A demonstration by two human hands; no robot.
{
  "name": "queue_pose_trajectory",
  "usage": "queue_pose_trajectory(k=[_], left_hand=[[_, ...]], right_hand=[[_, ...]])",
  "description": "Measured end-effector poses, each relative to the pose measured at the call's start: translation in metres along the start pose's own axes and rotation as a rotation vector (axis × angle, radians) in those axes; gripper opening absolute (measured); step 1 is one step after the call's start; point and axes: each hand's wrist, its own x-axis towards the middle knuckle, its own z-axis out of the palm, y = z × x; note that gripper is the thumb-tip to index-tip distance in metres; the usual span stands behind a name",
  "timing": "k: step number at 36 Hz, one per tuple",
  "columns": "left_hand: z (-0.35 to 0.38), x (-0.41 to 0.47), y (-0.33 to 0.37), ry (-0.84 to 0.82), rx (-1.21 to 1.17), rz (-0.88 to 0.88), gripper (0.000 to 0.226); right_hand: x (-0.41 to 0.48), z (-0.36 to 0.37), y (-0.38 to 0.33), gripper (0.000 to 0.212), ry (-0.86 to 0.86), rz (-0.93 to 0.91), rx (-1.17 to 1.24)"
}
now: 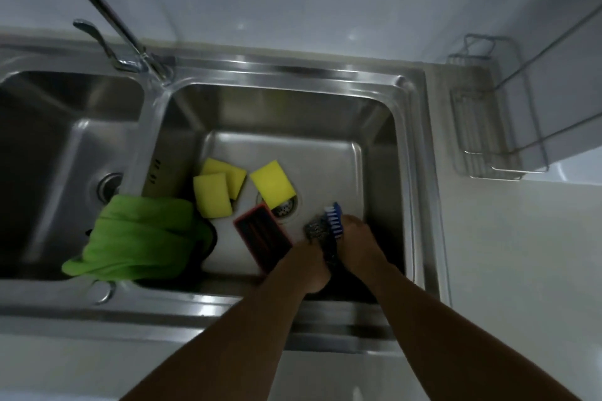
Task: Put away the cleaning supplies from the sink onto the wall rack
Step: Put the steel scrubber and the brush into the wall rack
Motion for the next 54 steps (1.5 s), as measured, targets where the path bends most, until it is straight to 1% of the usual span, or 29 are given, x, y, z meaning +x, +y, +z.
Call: queue_pose_trajectory(k=[2,3,7,9,11,13,15,17,18,20,21,23,25,27,30,31,33,36,38,42,46,50,52,54], left_hand=[[0.009,0.006,0.0,0.012,-0.041,-0.032,0.07],[0.011,0.008,0.001,0.012,-0.057,-0.05,0.078],[0.018,0.024,0.0,-0.04,-0.173,-0.128,0.091],[0.02,0.031,0.0,-0.04,-0.223,-0.136,0.096],[0.023,0.035,0.004,0.008,-0.266,-0.104,0.101],[0.026,0.037,0.005,0.086,-0.349,-0.072,0.103],[0.024,0.036,0.004,0.153,-0.429,-0.029,0.1],[0.019,0.031,0.0,0.217,-0.501,0.041,0.091],[0.016,0.029,-0.001,0.256,-0.536,0.081,0.084],[0.009,0.023,-0.004,0.345,-0.599,0.15,0.071],[0.006,0.021,-0.006,0.386,-0.615,0.165,0.066],[-0.004,0.014,-0.006,0.472,-0.617,0.173,0.058],[-0.017,0.008,-0.005,0.57,-0.594,0.186,0.05],[-0.032,-0.001,-0.002,0.643,-0.566,0.219,0.044],[-0.059,-0.018,0.01,0.716,-0.547,0.293,0.045],[-0.067,-0.024,0.015,0.719,-0.562,0.319,0.048],[-0.083,-0.038,0.027,0.667,-0.64,0.343,0.058],[-0.103,-0.057,0.043,0.587,-0.77,0.308,0.074],[-0.114,-0.067,0.052,0.593,-0.796,0.308,0.072],[-0.136,-0.082,0.068,0.618,-0.819,0.326,0.055],[-0.153,-0.094,0.078,0.604,-0.929,0.371,0.048],[-0.167,-0.105,0.087,0.672,-0.913,0.377,0.048],[-0.172,-0.112,0.091,0.688,-0.899,0.387,0.048],[-0.178,-0.12,0.097,0.712,-0.869,0.402,0.05]], right_hand=[[0.007,0.007,0.005,0.019,-0.015,0.046,0.025],[0.01,0.01,0.007,0.022,-0.021,0.071,0.055],[0.018,0.019,0.011,0.036,-0.044,0.189,0.15],[0.021,0.022,0.012,0.032,-0.049,0.222,0.204],[0.024,0.023,0.012,0.022,-0.05,0.244,0.257],[0.026,0.024,0.012,0.028,-0.064,0.265,0.317],[0.026,0.025,0.013,0.033,-0.078,0.286,0.381],[0.024,0.023,0.012,0.031,-0.075,0.288,0.466],[0.023,0.021,0.012,0.027,-0.068,0.281,0.513],[0.019,0.014,0.012,0.013,-0.05,0.253,0.605],[0.017,0.01,0.01,0.016,-0.05,0.247,0.658],[0.01,-0.001,0.005,0.036,-0.054,0.242,0.769],[0.002,-0.012,-0.001,0.045,-0.043,0.218,0.875],[-0.008,-0.024,-0.009,0.048,-0.029,0.192,1.005],[-0.02,-0.042,-0.022,0.042,-0.018,0.15,1.18],[-0.024,-0.048,-0.025,0.039,-0.014,0.135,1.227],[-0.029,-0.06,-0.031,0.035,-0.005,0.092,1.283],[-0.039,-0.081,-0.04,0.031,0.022,0.012,1.301],[-0.046,-0.095,-0.044,0.032,0.065,-0.023,1.305],[-0.058,-0.124,-0.051,0.038,0.167,-0.057,1.33],[-0.066,-0.147,-0.045,0.044,0.276,0.018,1.48],[-0.073,-0.168,-0.038,0.033,0.349,0.074,1.508],[-0.077,-0.178,-0.036,0.03,0.349,0.086,1.567],[-0.086,-0.189,-0.037,0.034,0.277,0.021,1.603]])
